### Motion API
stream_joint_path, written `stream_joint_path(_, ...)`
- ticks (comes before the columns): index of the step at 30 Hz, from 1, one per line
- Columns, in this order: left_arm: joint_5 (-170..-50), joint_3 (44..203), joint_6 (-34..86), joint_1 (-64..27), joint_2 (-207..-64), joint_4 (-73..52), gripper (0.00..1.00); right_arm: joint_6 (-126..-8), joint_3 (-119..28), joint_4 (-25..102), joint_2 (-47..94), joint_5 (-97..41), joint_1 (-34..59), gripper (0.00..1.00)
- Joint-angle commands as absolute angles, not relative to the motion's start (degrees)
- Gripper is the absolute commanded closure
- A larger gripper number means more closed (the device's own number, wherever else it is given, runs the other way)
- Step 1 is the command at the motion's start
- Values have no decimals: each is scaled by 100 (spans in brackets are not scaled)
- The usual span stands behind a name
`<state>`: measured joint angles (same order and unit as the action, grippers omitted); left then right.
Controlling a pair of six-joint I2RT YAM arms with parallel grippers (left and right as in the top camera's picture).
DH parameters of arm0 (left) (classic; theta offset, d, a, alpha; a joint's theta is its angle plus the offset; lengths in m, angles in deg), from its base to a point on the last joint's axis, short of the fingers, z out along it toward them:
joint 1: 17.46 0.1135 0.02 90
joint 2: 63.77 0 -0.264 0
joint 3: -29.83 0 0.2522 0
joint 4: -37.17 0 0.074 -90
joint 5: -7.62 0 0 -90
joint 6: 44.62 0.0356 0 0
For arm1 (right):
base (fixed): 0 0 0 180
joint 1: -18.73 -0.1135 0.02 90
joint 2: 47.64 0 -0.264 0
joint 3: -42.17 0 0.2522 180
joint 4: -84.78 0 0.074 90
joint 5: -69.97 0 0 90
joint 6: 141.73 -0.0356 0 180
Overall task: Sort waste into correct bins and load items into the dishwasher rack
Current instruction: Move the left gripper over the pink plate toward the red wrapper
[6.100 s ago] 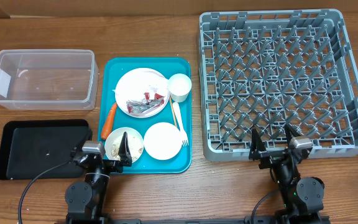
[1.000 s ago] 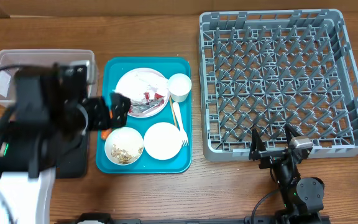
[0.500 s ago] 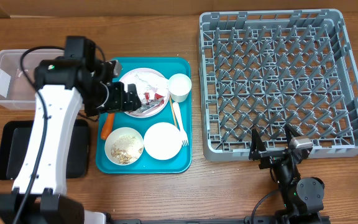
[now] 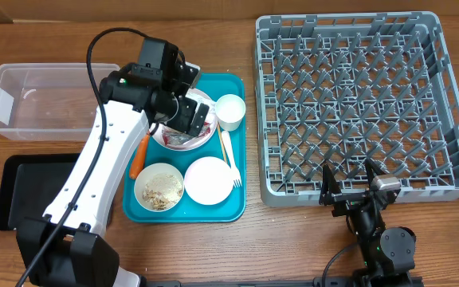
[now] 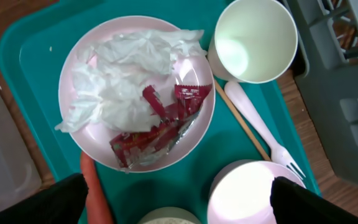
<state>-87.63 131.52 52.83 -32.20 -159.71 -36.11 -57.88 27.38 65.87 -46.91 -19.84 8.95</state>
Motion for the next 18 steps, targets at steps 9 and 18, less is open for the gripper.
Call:
stream_joint_path(9, -8733, 13259, 6579, -3222, -16791, -3670, 11, -5768, 2797, 6620, -4746, -2015, 916, 0)
stream_joint_path(18, -8731, 13259, 6552, -3220, -17691, -3651, 0, -5768, 2797, 6620, -4746, -2015, 916, 0)
